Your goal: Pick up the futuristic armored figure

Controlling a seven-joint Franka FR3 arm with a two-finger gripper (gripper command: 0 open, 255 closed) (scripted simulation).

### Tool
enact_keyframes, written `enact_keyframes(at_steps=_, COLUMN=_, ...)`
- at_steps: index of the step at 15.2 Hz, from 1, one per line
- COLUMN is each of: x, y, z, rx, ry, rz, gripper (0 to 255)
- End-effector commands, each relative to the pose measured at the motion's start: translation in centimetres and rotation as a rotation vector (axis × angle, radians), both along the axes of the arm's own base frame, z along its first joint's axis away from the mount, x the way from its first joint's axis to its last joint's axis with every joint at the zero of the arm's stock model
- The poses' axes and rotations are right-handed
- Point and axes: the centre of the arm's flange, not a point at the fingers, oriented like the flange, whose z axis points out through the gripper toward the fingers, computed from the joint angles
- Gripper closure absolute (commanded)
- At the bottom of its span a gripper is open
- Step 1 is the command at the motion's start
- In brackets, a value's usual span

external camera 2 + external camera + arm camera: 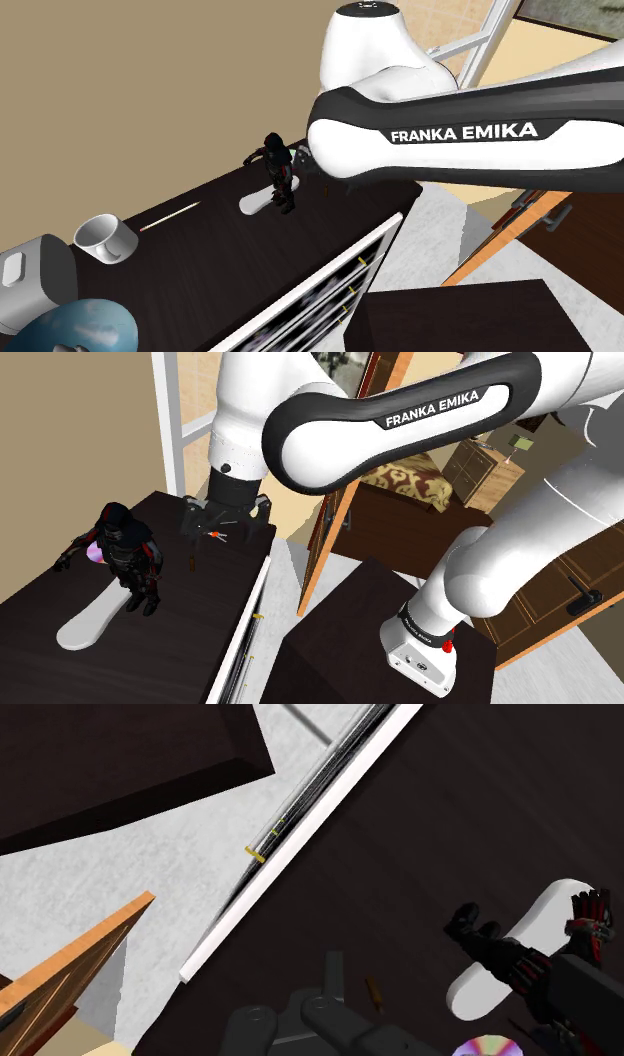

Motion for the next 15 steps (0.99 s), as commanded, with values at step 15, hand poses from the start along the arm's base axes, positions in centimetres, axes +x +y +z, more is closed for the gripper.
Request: enact_keyframes(at_steps=15, x=4.0, y=10.6, z=-6.0, rx=0.053, ry=-0.023, rz=-0.069, gripper=0)
